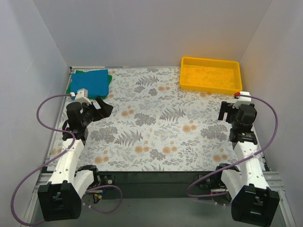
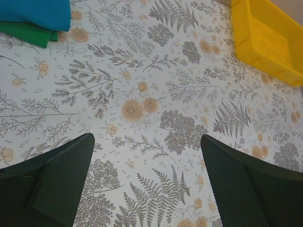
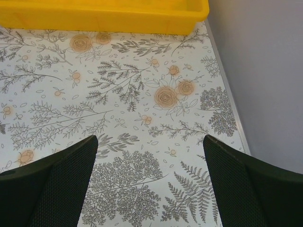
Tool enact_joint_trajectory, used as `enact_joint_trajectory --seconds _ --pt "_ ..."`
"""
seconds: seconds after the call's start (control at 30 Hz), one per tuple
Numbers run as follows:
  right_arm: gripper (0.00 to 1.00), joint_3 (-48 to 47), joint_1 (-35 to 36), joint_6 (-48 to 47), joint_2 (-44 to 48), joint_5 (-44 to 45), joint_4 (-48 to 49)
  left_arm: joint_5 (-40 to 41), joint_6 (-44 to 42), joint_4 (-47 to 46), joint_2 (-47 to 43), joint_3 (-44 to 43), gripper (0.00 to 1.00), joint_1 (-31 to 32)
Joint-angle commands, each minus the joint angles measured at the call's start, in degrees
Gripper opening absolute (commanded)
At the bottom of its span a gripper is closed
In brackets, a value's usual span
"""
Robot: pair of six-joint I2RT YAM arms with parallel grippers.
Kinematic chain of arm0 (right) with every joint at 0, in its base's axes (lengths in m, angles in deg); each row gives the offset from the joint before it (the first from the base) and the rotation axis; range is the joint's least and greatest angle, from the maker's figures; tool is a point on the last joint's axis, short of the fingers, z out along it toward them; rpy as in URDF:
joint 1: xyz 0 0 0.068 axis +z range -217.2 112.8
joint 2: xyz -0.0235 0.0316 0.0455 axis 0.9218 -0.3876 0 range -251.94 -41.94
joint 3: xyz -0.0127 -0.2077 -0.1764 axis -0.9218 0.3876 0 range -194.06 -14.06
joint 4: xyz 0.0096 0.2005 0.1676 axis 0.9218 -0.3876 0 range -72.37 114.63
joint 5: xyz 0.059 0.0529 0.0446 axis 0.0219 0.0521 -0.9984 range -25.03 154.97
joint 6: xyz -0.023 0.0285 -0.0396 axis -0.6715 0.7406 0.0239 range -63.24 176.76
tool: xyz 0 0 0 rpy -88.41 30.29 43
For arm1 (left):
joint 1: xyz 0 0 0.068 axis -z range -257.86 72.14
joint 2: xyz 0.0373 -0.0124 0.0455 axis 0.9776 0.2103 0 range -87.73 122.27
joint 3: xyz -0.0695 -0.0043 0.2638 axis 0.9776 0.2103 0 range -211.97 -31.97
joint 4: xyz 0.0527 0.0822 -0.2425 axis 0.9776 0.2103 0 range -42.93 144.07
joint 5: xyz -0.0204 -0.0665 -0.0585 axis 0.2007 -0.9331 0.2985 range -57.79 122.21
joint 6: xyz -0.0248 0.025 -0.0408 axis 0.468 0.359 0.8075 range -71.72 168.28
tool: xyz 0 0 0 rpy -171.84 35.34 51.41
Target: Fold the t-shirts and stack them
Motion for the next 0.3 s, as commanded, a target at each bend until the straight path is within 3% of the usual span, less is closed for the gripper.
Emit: enact_joint_trajectory --seconds 0.0,0.27 --pt "0.98 0.94 -1.00 0.86 1.09 0.48 3.54 0.63 -1.06 -0.68 -0.85 0.38 0.95 0.30" --pt "0.98 0.86 -1.53 -2.73 0.48 -1.54 4.07 1.33 -1.41 -0.68 -0.68 0.47 0.95 0.30"
